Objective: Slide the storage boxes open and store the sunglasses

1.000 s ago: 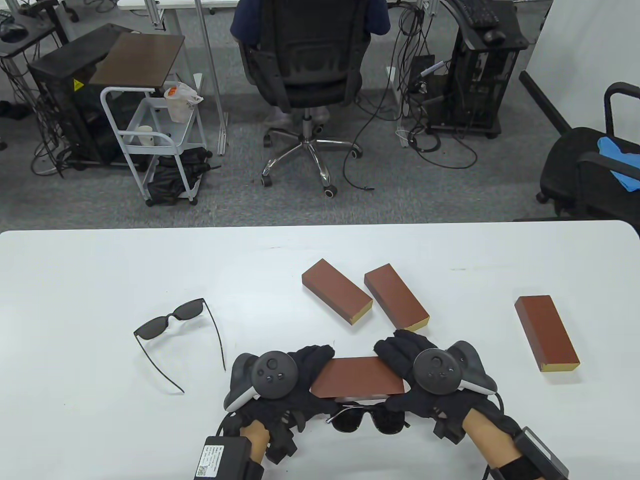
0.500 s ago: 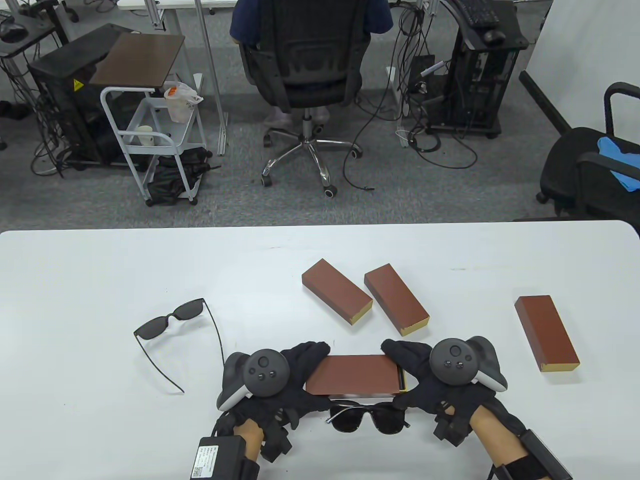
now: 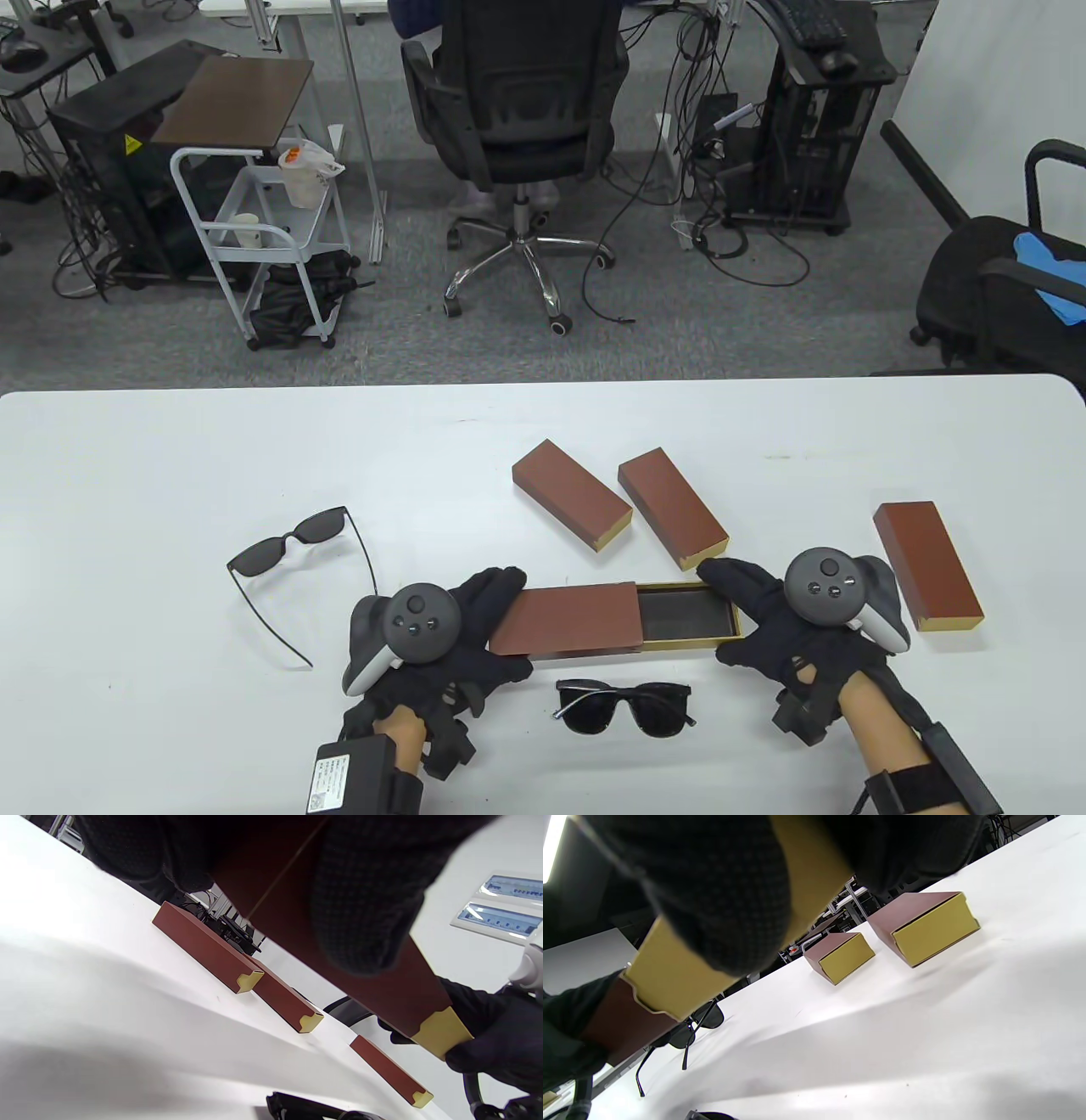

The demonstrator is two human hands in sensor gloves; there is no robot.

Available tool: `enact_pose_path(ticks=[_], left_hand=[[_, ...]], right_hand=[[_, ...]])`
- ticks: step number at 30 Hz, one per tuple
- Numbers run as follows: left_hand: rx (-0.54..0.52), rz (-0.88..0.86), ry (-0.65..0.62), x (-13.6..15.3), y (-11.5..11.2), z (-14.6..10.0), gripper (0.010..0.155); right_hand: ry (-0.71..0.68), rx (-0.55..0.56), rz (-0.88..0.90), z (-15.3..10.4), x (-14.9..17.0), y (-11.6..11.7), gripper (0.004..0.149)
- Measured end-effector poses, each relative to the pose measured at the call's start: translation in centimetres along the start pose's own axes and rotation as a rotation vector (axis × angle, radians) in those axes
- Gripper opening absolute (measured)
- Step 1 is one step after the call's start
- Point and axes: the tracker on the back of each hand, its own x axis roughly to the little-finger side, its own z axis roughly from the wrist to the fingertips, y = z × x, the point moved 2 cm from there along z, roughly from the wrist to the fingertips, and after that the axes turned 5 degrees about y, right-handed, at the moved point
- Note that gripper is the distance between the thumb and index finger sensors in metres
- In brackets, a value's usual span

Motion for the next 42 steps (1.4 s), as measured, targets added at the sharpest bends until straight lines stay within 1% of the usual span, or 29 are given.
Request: enact_pose_path(ticks=[4, 6, 10, 11, 12, 14, 16, 18, 21, 24, 30, 32, 34, 36, 38, 40, 42], left_hand=[[-0.013, -0.065, 0.007, 0.3, -0.1, -0.1, 0.092], [-0.017, -0.144, 0.015, 0.5, 0.0, -0.2, 0.093], [-0.077, -0.325, 0.046, 1.3, 0.4, -0.5, 0.093], [-0.104, -0.421, 0.065, 1.6, 0.4, -0.5, 0.093], [-0.119, -0.471, 0.085, 1.8, 0.4, -0.6, 0.092], [-0.139, -0.609, 0.170, 2.5, 0.2, -0.8, 0.092], [-0.101, -0.699, 0.221, 2.9, -0.3, -0.8, 0.091], [-0.062, -0.808, 0.243, 3.3, -0.8, -0.8, 0.091], [-0.008, -0.921, 0.268, 3.7, -1.6, -0.8, 0.091], [0.018, -0.971, 0.284, 3.9, -1.9, -0.8, 0.089], [0.085, -1.086, 0.261, 3.6, -2.7, -0.6, 0.081], [0.050, -1.117, 0.252, 3.7, -2.5, -0.6, 0.078], [-0.014, -1.103, 0.262, 3.7, -2.3, -0.6, 0.076], [-0.042, -1.103, 0.268, 3.7, -2.1, -0.7, 0.075], [-0.064, -1.113, 0.269, 3.9, -2.0, -0.9, 0.074], [-0.100, -1.118, 0.278, 4.1, -1.8, -1.1, 0.074], [-0.144, -1.122, 0.281, 4.4, -1.5, -1.3, 0.074]], right_hand=[[-0.013, 0.014, 0.038, -0.1, 0.1, -0.5, 0.084], [-0.024, 0.015, 0.061, -0.2, 0.0, -0.7, 0.084], [-0.043, 0.043, 0.116, -0.3, -0.2, -1.1, 0.084], [-0.050, 0.048, 0.124, -0.4, -0.4, -1.3, 0.084], [-0.054, 0.054, 0.125, -0.4, -0.5, -1.4, 0.084], [-0.067, 0.080, 0.148, -0.5, -0.7, -1.5, 0.084], [-0.074, 0.090, 0.168, -0.5, -0.9, -1.6, 0.083], [-0.080, 0.099, 0.192, -0.5, -1.0, -1.5, 0.083], [-0.088, 0.107, 0.213, -0.4, -1.2, -1.3, 0.083], [-0.092, 0.109, 0.228, -0.4, -1.4, -1.1, 0.083], [-0.093, 0.109, 0.264, -0.4, -1.6, -0.7, 0.083], [-0.093, 0.107, 0.264, -0.4, -1.6, -0.7, 0.082], [-0.103, 0.118, 0.273, -0.5, -1.9, -0.6, 0.083], [-0.110, 0.117, 0.276, -0.4, -2.1, -0.5, 0.083], [-0.103, 0.108, 0.285, -0.4, -2.1, -0.2, 0.089], [-0.063, 0.105, 0.275, -0.4, -1.9, 0.1, 0.095], [-0.015, 0.089, 0.200, -0.3, -1.6, 0.7, 0.095]])
